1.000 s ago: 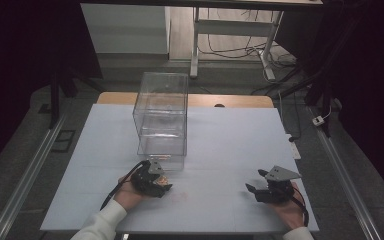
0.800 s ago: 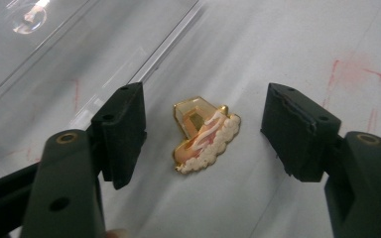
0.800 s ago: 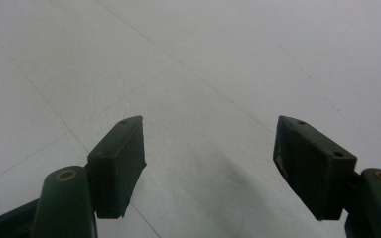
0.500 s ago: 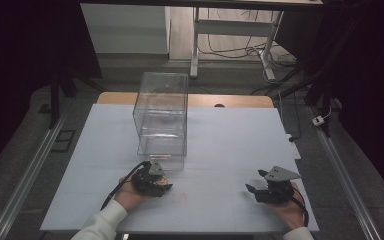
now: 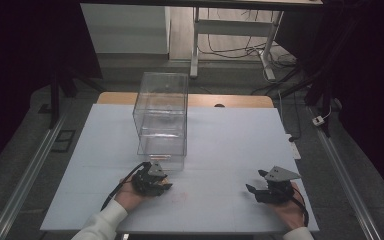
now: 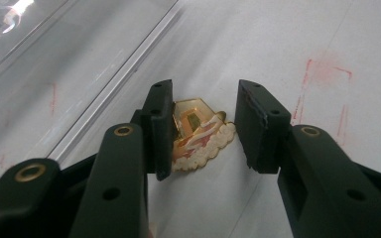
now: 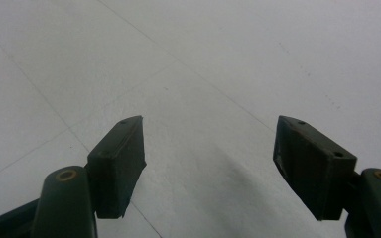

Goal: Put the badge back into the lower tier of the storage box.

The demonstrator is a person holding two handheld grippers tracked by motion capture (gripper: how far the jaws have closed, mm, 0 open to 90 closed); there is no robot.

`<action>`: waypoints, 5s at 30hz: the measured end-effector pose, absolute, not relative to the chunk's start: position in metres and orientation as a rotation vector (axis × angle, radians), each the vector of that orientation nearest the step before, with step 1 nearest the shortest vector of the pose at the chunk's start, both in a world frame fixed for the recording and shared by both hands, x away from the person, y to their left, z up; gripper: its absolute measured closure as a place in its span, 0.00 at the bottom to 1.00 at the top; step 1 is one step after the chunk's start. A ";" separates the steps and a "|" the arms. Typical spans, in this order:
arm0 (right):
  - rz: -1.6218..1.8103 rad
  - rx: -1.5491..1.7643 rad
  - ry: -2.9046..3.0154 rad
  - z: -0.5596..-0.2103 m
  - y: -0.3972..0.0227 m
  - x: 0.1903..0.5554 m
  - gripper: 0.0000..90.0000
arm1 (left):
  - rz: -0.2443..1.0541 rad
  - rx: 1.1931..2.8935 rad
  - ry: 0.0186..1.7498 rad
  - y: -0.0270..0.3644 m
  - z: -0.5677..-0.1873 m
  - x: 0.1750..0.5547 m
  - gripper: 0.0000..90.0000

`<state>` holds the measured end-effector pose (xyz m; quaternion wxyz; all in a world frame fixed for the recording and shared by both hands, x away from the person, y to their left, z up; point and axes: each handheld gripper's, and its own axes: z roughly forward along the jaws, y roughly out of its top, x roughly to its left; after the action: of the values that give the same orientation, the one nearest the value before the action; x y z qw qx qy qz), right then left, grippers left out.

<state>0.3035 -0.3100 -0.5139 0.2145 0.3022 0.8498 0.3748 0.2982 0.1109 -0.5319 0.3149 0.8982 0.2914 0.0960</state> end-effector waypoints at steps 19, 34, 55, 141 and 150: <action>1.022 0.836 2.361 -0.514 -0.311 0.304 0.32 | 0.319 2.376 0.749 0.110 -0.529 0.292 0.74; 1.012 0.829 2.362 -0.515 -0.310 0.303 0.32 | 0.294 2.324 0.746 0.116 -0.525 0.291 0.85; 1.009 0.832 2.355 -0.515 -0.311 0.304 0.32 | 0.194 2.400 0.700 0.113 -0.529 0.285 0.89; 1.004 0.834 2.334 -0.513 -0.312 0.303 0.33 | 0.384 2.031 0.732 0.161 -0.436 0.275 0.89; 1.008 0.829 2.336 -0.513 -0.312 0.303 0.33 | 0.402 2.034 0.738 0.155 -0.429 0.287 0.89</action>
<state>0.3027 -0.3117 -0.5132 0.2305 0.3015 0.8495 0.3665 0.2871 0.1545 -0.4291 0.4534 0.8237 0.2990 0.1627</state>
